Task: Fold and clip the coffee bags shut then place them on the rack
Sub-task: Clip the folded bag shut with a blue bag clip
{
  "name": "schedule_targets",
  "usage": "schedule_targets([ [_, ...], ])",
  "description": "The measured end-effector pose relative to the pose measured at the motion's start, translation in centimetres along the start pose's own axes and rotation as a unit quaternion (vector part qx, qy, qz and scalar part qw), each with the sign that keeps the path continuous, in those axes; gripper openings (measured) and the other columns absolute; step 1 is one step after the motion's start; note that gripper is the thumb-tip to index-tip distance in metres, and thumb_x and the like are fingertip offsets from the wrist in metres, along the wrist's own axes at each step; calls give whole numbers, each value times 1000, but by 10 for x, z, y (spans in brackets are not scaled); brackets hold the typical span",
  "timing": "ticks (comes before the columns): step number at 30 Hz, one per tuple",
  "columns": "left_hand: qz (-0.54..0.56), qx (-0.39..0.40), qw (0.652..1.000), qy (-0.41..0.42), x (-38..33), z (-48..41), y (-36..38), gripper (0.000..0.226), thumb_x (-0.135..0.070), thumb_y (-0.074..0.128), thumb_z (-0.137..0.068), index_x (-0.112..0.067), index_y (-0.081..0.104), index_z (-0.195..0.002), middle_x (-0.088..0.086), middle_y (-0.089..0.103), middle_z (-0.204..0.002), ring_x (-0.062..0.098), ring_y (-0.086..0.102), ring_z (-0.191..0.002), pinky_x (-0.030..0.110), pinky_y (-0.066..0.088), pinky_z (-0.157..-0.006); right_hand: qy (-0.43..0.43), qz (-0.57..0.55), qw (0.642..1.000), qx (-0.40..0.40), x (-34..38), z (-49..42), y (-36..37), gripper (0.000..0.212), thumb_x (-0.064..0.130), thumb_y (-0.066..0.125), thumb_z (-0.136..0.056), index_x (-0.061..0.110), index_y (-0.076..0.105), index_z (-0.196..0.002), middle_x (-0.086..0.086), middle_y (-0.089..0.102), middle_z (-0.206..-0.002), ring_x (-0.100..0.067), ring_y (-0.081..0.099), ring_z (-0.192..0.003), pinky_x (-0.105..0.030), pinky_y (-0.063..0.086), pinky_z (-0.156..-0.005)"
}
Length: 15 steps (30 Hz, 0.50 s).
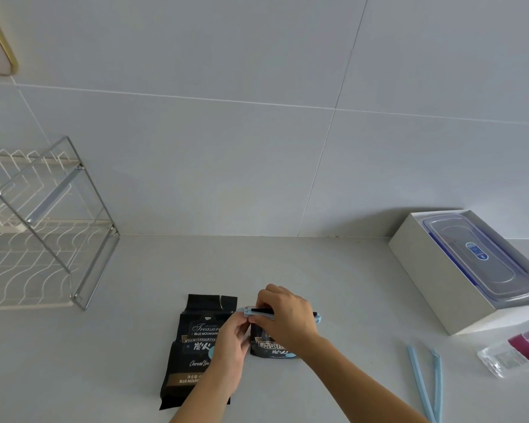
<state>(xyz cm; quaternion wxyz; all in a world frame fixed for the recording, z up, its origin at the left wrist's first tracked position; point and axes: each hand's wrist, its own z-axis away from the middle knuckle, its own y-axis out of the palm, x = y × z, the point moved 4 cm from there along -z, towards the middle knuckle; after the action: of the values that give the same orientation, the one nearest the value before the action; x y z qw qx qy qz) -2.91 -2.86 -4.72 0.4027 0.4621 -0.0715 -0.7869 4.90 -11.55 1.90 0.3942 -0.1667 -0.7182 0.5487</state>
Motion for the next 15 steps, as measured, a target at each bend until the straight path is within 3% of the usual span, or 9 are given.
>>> schedule_targets([
  [3, 32, 16, 999, -3, 2, 1, 1, 29, -29, 49, -91, -16, 63, -113, -1, 63, -116, 15, 51, -115, 36, 24, -112, 13, -17, 1000, -6, -1, 0, 1, 28, 51, 61, -77, 24, 55, -80, 9, 59, -83, -9, 52, -74, -29, 44, -59],
  [5, 42, 28, 999, 3, 2, 3, 5, 26, -31, 49, -91, -21, 65, -109, -5, 65, -114, 9, 53, -112, 31, 26, -109, 28, -36, 999, -9, -3, 1, -1, 27, 50, 63, -76, 24, 55, -78, 9, 59, -82, -8, 52, -72, -28, 44, -59],
  [10, 63, 33, 997, 31, 1, 6, 9, 22, -34, 54, -83, -21, 69, -92, -2, 73, -94, 3, 68, -84, 25, 41, -79, 35, -50, 998, -9, -4, 4, 0, 29, 51, 63, -75, 23, 54, -77, 8, 59, -81, -9, 52, -69, -27, 43, -57],
  [15, 52, 40, 997, 34, 2, 3, 9, 29, -39, 56, -75, -17, 66, -90, -2, 72, -82, 2, 69, -69, 22, 52, -61, 23, -39, 999, -12, -3, 5, 0, 29, 49, 63, -75, 22, 53, -75, 7, 56, -80, -8, 47, -67, -24, 35, -54],
])
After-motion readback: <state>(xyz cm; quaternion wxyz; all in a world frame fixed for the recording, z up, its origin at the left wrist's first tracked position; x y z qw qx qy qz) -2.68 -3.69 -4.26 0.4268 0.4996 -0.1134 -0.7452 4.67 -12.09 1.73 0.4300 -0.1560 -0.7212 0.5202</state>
